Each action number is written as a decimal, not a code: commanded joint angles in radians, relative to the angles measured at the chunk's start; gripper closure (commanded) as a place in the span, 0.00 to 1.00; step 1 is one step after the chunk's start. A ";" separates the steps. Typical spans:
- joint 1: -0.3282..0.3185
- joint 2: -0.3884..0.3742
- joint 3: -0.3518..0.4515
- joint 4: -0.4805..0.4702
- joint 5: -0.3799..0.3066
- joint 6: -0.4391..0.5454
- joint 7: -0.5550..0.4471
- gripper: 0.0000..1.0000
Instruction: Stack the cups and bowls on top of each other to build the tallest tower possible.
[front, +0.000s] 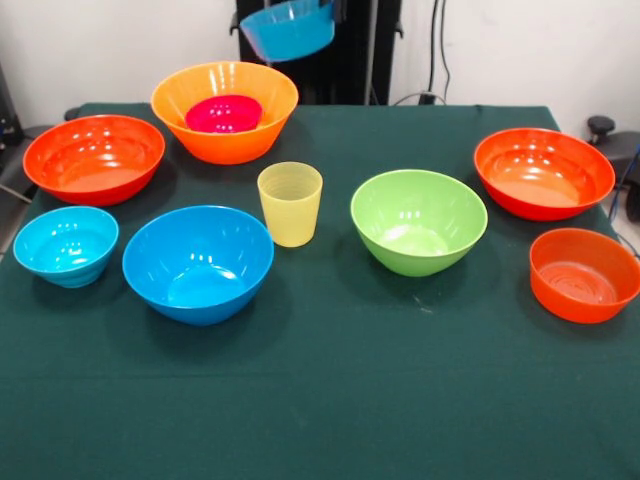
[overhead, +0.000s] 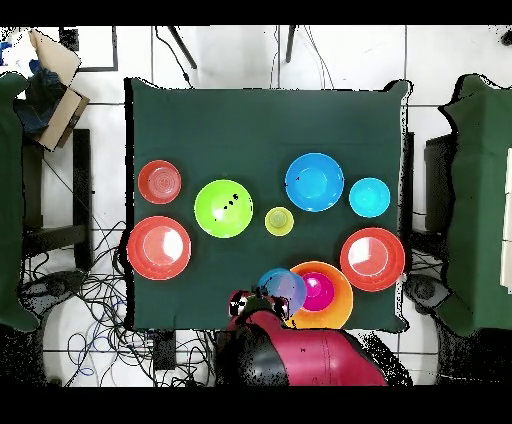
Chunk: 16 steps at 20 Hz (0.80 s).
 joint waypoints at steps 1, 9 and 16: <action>-0.033 -0.150 0.303 0.088 0.108 0.184 -0.338 1.00; -0.071 -0.102 0.372 0.054 0.041 0.188 -0.255 1.00; -0.195 -0.031 0.464 0.050 -0.030 0.169 -0.265 1.00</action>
